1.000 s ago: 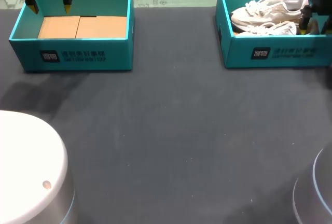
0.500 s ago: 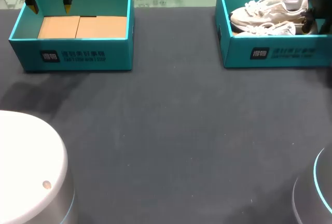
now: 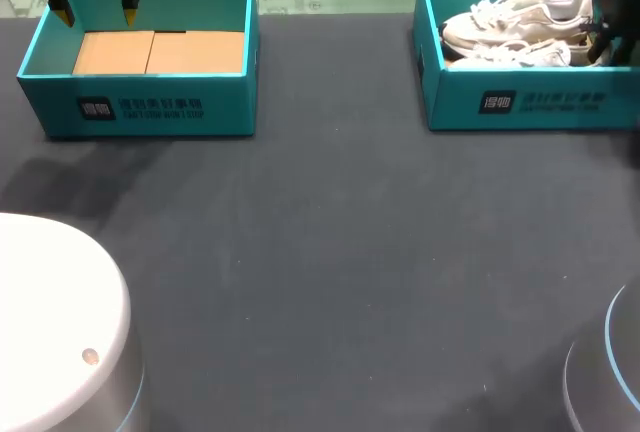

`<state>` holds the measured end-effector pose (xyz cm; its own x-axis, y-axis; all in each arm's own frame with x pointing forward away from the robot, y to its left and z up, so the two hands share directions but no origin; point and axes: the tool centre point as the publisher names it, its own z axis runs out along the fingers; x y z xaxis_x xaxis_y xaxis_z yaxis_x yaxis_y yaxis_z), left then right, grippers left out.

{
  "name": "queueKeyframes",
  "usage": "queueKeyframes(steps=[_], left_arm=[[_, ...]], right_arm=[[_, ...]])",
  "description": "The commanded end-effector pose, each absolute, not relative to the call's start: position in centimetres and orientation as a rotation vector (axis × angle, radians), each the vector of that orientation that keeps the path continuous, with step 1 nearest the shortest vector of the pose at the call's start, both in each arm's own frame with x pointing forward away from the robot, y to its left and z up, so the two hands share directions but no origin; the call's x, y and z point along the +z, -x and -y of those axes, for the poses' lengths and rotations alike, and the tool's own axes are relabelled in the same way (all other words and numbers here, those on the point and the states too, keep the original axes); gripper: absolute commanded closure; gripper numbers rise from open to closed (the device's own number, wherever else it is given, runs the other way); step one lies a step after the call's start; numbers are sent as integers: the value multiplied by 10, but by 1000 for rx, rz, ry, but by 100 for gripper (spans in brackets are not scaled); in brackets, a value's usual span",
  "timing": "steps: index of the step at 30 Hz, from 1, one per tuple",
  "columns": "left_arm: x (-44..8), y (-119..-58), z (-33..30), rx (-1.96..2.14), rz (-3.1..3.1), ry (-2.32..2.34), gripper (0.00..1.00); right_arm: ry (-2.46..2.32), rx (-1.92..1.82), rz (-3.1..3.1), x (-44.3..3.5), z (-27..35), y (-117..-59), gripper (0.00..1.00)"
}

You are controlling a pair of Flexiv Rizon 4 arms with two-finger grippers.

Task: Take the shoe out of the shoebox, open the shoe tongue, remove and reinsert the insole, then place the shoe into the shoebox

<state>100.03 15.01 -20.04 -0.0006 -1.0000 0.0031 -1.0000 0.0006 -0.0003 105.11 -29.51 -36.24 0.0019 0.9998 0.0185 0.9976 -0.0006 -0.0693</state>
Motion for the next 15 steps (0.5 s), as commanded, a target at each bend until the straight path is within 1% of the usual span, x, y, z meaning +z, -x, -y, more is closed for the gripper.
queueKeyframes(steps=[1,15], left_arm=[[-200,-1000,-150,2,2221,-2220,0],[-200,-1000,-150,2,2221,-2220,0]], right_arm=[[2185,55,2182,-356,294,-1051,100],[2201,5,2208,-323,291,-1047,100]])
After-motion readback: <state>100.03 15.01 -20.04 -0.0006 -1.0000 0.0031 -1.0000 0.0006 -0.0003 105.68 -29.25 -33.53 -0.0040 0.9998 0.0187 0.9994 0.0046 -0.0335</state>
